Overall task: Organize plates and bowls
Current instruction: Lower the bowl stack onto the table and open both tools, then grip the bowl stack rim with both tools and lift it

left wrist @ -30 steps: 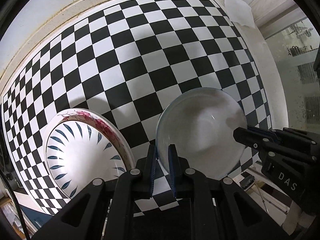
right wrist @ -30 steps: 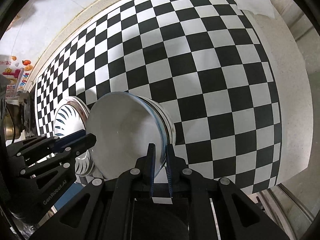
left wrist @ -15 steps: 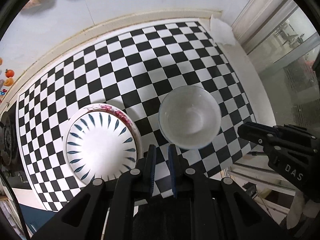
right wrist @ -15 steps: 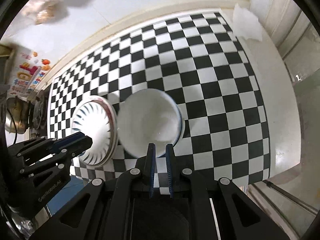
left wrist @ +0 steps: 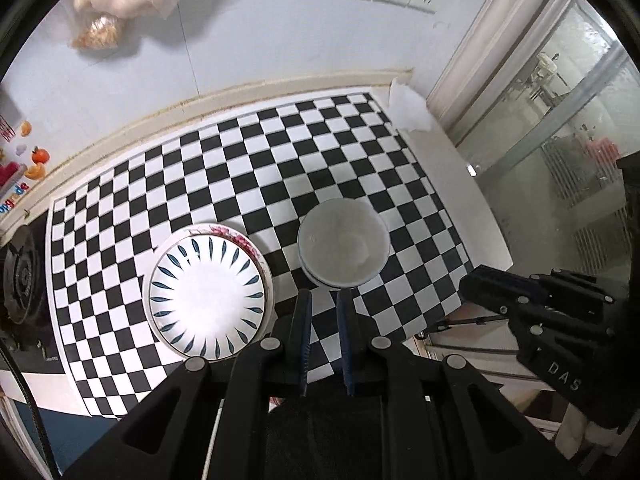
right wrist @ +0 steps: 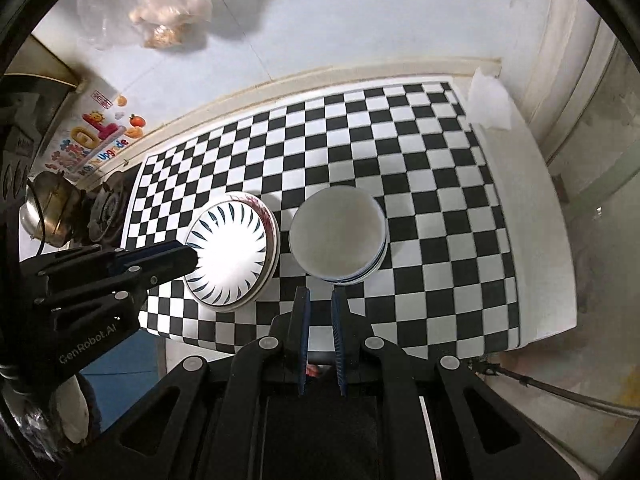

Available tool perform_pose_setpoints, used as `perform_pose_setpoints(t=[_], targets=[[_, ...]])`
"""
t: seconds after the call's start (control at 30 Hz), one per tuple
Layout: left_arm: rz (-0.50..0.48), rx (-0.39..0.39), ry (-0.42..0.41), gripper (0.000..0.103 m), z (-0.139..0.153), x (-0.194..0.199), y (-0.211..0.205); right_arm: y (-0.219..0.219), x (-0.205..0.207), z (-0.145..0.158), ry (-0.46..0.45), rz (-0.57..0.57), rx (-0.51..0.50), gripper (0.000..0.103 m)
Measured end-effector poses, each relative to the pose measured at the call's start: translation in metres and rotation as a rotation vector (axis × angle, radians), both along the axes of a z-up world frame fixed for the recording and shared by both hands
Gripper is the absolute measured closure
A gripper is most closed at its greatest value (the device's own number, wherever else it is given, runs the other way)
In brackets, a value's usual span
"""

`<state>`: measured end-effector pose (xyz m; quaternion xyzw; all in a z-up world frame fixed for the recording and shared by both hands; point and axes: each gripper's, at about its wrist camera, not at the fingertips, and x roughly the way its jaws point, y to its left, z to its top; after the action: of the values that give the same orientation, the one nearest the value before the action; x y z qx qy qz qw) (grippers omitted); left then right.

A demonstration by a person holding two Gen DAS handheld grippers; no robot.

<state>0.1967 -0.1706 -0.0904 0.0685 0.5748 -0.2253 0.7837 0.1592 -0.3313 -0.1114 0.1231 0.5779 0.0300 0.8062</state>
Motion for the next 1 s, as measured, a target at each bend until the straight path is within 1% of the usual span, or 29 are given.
perform_pose_setpoints(t=[0.2,0.23,0.27,0.3,0.33,0.4,0.43,0.47,0.5,0.57,0.6,0.67,0.73,0.83,0.97,1.0], targets=[[0.0,-0.007,-0.041,0.091,0.014,-0.009,-0.001,-0.002,-0.013,0.025,-0.044,-0.009,-0.02,0.089],[0.001,-0.005,-0.049,0.09,0.016,-0.009,-0.001,-0.001,-0.014,0.026,-0.042,-0.009,-0.022,0.089],[0.003,-0.002,-0.056,0.088,0.017,-0.01,-0.002,-0.001,-0.015,0.026,-0.034,-0.007,-0.026,0.087],[0.006,-0.008,-0.061,0.082,0.018,-0.01,-0.001,-0.001,-0.014,0.025,-0.027,-0.005,-0.029,0.079],[0.013,-0.006,-0.066,0.076,0.017,-0.009,-0.002,-0.001,-0.014,0.024,-0.021,-0.005,-0.031,0.073],[0.019,-0.002,-0.061,0.074,0.015,-0.007,-0.003,-0.003,-0.013,0.021,-0.014,-0.006,-0.033,0.048],[0.021,0.0,-0.058,0.074,0.013,-0.006,-0.003,-0.004,-0.012,0.019,-0.007,-0.006,-0.029,0.042],[0.025,0.0,-0.051,0.074,0.01,-0.004,-0.003,-0.006,-0.011,0.018,-0.004,-0.009,-0.019,0.033],[0.029,0.003,-0.044,0.073,0.007,-0.002,-0.003,-0.007,-0.01,0.016,-0.002,-0.011,-0.016,0.028],[0.041,0.007,-0.028,0.072,0.001,0.003,-0.002,-0.011,-0.008,0.013,0.005,-0.02,-0.02,0.025],[0.043,0.008,-0.02,0.07,-0.002,0.005,-0.003,-0.014,-0.006,0.011,0.008,-0.024,-0.019,0.022],[0.05,0.012,-0.009,0.064,-0.009,0.01,-0.004,-0.018,-0.002,0.007,0.016,-0.037,-0.013,0.02],[0.059,0.016,-0.006,0.047,-0.015,0.014,-0.005,-0.024,0.003,0.0,0.026,-0.052,-0.007,0.019],[0.072,0.03,0.01,0.046,-0.027,0.024,-0.008,-0.033,0.012,-0.011,0.042,-0.072,0.012,0.018],[0.095,0.049,0.059,0.046,-0.052,0.046,-0.012,-0.05,0.03,-0.038,0.075,-0.104,0.024,0.016],[0.099,0.051,0.083,0.046,-0.061,0.054,-0.014,-0.052,0.034,-0.044,0.081,-0.108,0.023,0.016]])
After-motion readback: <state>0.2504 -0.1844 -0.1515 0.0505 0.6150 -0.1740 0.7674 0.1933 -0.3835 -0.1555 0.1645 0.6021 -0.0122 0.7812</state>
